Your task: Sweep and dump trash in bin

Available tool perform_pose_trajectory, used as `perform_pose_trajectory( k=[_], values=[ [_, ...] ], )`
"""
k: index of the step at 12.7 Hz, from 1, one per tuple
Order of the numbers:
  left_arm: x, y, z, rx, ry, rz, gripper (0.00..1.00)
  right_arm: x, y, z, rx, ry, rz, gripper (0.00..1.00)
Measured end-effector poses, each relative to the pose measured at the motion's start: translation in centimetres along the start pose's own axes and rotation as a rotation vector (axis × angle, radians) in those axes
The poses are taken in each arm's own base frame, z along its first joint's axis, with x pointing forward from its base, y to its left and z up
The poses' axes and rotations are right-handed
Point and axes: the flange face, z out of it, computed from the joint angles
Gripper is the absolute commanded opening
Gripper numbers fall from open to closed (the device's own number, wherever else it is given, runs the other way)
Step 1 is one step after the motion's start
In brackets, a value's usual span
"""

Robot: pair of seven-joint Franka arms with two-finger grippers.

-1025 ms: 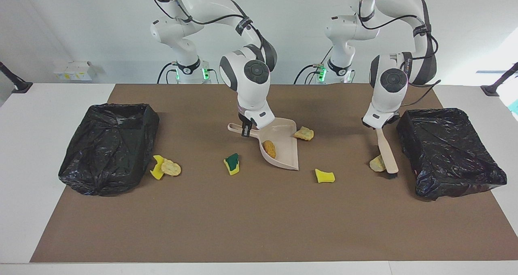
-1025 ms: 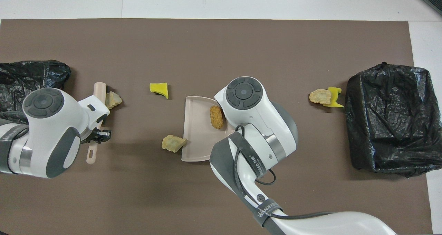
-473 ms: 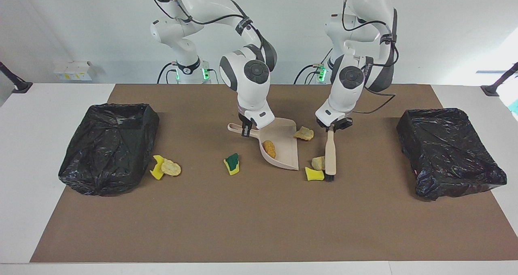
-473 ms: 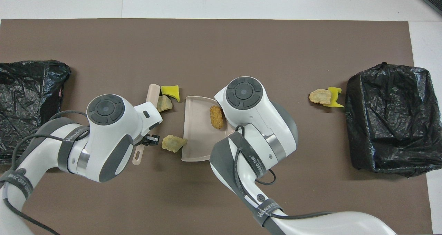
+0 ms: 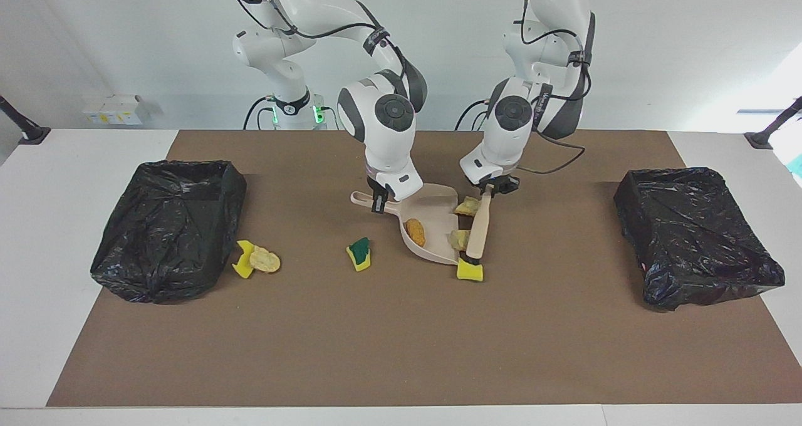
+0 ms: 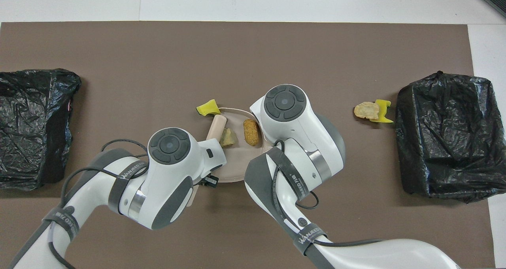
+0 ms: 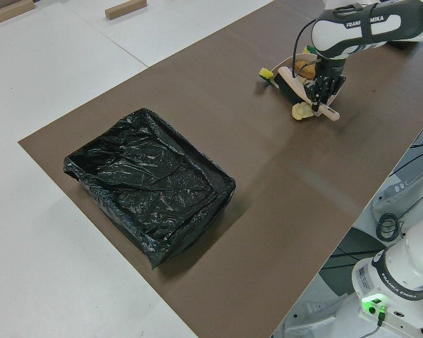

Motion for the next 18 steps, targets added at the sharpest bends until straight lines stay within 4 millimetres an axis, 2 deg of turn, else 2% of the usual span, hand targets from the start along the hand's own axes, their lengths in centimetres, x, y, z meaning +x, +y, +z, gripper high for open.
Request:
perform_pose_trajectory(
  k=[2, 4, 7, 9, 11, 13, 14, 15, 16, 18],
  values=[
    [-0.4, 1.8, -0.6, -0.019, -0.007, 0.012, 0.00, 0.0, 0.0, 0.0, -0.001, 0.001, 0.000, 0.00],
    [-0.2, 1.5, -2.5, -0.030, -0.021, -0.001, 0.00, 0.0, 0.0, 0.0, -0.001, 0.001, 0.000, 0.00],
    [-0.6, -1.4, -6.4, -0.045, -0.014, -0.080, 0.00, 0.0, 0.1, 0.0, -0.008, -0.001, -0.005, 0.00],
    [-0.5, -4.7, -7.2, -0.058, -0.005, -0.146, 0.00, 0.0, 0.1, 0.0, -0.010, -0.002, -0.007, 0.00],
    [0.0, -9.0, -6.7, -0.061, -0.008, -0.209, 0.00, 0.0, 0.1, 0.0, -0.010, -0.002, -0.007, 0.00],
    [1.0, -13.1, -5.0, -0.039, -0.020, -0.203, 0.00, 0.0, 0.1, 0.0, -0.011, -0.002, -0.007, 0.00],
    [1.7, -14.5, -4.0, -0.038, -0.020, -0.188, 0.00, 0.0, 0.1, 0.0, -0.011, -0.002, -0.007, 0.00],
    [2.3, -15.0, -3.0, -0.040, -0.019, -0.168, 0.00, 0.0, 0.1, 0.0, -0.011, -0.002, -0.007, 0.00],
    [2.6, -14.7, -2.1, -0.040, -0.030, -0.142, 0.00, 0.0, 0.1, 0.0, -0.011, -0.002, -0.007, 0.00],
    [2.6, -12.8, -1.4, -0.037, -0.056, -0.082, 0.00, -0.1, 0.2, 0.0, -0.011, -0.002, -0.006, 0.00]
  ],
)
